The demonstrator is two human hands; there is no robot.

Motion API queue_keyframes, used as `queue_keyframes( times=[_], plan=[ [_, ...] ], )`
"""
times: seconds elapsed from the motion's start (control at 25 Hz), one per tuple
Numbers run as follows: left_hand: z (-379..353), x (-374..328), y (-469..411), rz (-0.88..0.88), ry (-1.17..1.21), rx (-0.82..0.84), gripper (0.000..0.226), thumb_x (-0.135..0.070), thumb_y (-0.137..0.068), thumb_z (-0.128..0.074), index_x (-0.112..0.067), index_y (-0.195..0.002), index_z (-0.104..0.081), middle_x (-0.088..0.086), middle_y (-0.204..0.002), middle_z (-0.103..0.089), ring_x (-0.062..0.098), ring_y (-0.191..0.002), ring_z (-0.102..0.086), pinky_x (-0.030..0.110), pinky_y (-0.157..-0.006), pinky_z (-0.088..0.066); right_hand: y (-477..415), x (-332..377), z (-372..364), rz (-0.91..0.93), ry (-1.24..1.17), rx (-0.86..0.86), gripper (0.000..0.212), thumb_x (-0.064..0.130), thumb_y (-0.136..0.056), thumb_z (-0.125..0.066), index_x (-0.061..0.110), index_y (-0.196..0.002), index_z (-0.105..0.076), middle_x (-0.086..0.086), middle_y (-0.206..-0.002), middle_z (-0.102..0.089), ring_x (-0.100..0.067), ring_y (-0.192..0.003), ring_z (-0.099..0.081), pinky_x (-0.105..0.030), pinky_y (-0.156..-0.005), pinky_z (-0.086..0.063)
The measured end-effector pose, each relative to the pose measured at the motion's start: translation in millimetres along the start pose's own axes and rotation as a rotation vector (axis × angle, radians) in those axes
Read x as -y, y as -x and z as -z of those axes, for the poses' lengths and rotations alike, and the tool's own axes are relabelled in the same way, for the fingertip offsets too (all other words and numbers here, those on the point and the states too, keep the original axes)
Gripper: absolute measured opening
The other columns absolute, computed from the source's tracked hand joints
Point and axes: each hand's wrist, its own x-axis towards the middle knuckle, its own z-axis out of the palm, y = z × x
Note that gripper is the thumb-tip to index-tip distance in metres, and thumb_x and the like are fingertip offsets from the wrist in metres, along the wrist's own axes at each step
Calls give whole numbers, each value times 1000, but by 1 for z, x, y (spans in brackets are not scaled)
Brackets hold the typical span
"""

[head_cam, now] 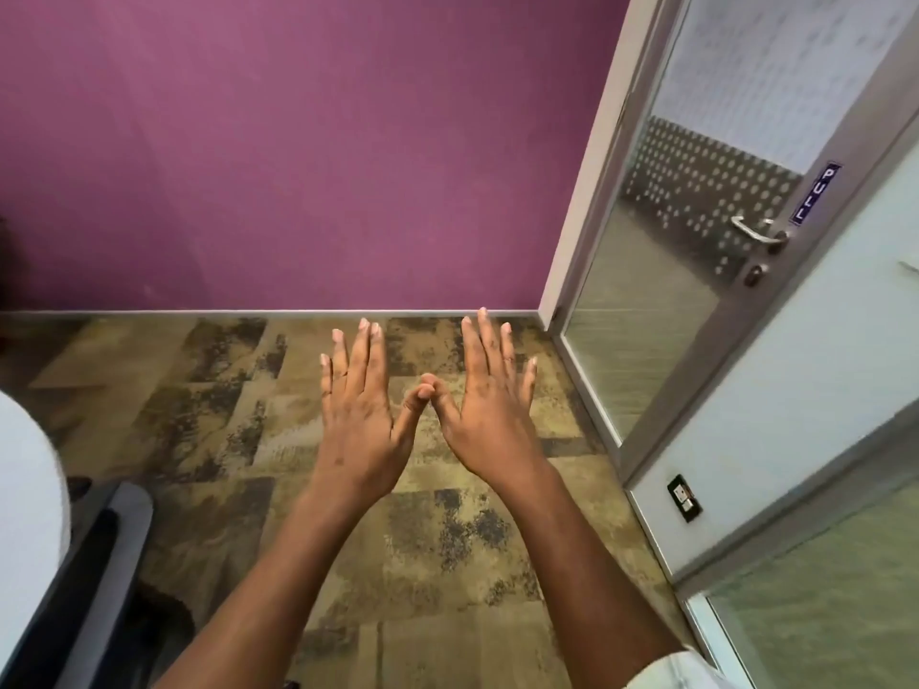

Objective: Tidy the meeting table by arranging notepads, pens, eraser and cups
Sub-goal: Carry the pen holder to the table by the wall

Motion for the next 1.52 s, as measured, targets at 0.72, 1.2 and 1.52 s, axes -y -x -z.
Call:
queue_keyframes(
  times=[0.72,1.2,1.52],
  plan=[
    [-42,213,-239,489,-237,-262,88,-73,-85,-5,-14,-151,-4,2,-160,2,18,-146,16,42,-121,3,-358,82,-210,529,-244,320,76,68,-93,-22,29,-152,6,15,-157,22,-10,-143,28,-58,-116,7],
    [12,390,-303,744,-292,-521,82,-69,-89,-11,-17,-151,-2,-5,-160,4,9,-145,19,35,-120,4,-473,239,-350,777,-332,479,78,65,-94,-29,27,-152,6,13,-158,21,-14,-145,23,-55,-115,10],
    [88,519,-308,881,-366,-632,74,-65,-92,-16,-23,-151,-5,-15,-157,8,6,-145,17,28,-117,5,-501,379,-428,897,-369,575,78,64,-93,-30,27,-152,5,12,-159,17,-13,-146,19,-55,-114,8]
  ],
)
